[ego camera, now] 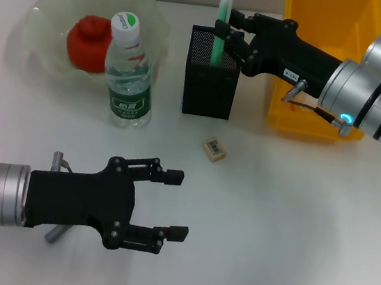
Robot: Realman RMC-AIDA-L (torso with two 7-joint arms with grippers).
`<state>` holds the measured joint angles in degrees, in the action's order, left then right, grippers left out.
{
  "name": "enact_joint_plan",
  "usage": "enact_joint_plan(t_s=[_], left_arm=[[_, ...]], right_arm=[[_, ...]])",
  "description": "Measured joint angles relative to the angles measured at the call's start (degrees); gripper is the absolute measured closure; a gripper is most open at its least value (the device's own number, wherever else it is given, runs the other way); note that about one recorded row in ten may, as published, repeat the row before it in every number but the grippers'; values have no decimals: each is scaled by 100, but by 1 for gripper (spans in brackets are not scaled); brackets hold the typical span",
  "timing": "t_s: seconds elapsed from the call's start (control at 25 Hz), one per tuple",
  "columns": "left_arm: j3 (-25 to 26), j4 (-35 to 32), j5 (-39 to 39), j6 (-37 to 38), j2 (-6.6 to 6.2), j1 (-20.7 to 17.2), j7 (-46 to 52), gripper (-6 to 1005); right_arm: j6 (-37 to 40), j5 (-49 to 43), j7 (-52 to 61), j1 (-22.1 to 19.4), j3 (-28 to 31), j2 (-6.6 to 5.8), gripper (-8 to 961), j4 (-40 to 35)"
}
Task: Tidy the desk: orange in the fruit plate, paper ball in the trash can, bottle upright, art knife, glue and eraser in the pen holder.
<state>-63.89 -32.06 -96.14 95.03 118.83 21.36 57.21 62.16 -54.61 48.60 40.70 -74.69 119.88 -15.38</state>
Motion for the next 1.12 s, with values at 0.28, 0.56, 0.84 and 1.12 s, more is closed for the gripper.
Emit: enact_joint_plan(t_s=[0.28, 0.56, 0.84, 1.12], left_arm=[[0, -1, -1, 12, 0, 0, 0, 198], [-2, -3, 61, 30, 6, 14, 0, 198], [-9, -2, 91, 31, 9, 36, 0, 198], [-4, -2, 141, 38, 9, 52, 11, 198]], right_arm=[[-12, 9, 14, -25, 24, 0, 537, -17], [495, 276, 16, -409, 12, 0, 488, -143], [1149, 289, 46, -998, -8, -39, 433, -458], [2432, 267, -92, -1956, -8, -55, 265, -420]])
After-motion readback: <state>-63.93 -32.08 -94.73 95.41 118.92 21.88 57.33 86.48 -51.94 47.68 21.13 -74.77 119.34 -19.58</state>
